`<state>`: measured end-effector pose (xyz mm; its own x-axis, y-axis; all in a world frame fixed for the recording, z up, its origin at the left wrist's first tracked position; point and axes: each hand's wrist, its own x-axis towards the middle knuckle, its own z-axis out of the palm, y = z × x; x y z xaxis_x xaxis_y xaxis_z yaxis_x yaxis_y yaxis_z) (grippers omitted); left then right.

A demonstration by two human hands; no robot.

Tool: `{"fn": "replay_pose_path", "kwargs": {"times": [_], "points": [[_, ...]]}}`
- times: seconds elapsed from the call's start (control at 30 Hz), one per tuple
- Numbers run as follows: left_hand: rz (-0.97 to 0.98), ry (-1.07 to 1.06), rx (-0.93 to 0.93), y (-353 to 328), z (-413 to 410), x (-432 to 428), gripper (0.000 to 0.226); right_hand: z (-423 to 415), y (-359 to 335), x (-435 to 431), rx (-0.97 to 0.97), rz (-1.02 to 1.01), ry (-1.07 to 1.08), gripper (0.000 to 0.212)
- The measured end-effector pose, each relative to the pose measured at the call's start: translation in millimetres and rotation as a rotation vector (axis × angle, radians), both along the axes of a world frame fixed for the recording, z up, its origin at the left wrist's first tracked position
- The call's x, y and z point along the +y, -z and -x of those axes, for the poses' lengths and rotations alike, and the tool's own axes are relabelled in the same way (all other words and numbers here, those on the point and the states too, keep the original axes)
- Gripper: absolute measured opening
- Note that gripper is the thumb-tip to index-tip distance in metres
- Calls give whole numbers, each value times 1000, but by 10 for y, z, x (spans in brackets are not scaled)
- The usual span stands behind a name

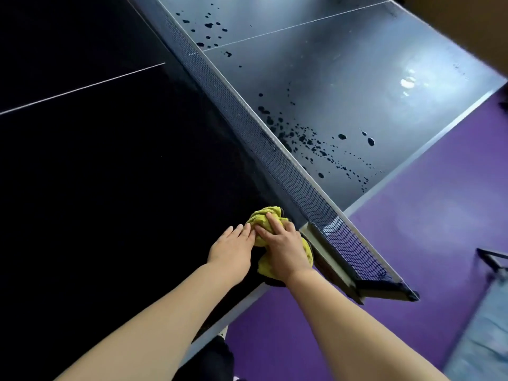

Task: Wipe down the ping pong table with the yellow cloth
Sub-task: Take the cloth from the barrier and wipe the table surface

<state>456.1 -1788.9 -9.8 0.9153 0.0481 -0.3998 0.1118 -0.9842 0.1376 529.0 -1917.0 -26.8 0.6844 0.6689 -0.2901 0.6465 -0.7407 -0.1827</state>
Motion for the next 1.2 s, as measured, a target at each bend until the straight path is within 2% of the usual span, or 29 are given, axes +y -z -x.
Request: {"fn": "replay_pose_path", "kwargs": {"times": [0.13, 0.27, 0.4, 0.53, 0.73, 0.83, 0.97, 1.07, 1.2], "points": [[140, -101, -133, -163, -147, 169, 54, -140, -207, 61, -52, 7, 67, 60], [133, -191, -250, -347, -169, 314, 53, -138, -441, -63, -98, -114, 97, 70], [188, -231, -442, -566, -289, 295, 49, -158, -806, -261, -167, -320, 97, 70], [252, -223, -568, -837, -540, 55, 44, -250, -1229, -531, -309, -522, 111, 58], [420, -335, -555, -1382, -913, -867, 42, -641, -1542, -1344, -405, -691, 159, 55], [497, -305, -613, -1505, -1184, -1514, 34, -883, -1582, -1918, -462, -733, 146, 59], [683, -383, -658, -1617, -1517, -2524, 24, -1250, -1555, -2854, -503, -785, 125, 52], [803, -446, -612, -1630, -1753, -3186, 18, -1509, -1540, -3482, -488, -782, 118, 58], [865, -507, -611, -1594, -2006, -3704, 18, -1791, -1567, -3977, -430, -780, 87, 71]]}}
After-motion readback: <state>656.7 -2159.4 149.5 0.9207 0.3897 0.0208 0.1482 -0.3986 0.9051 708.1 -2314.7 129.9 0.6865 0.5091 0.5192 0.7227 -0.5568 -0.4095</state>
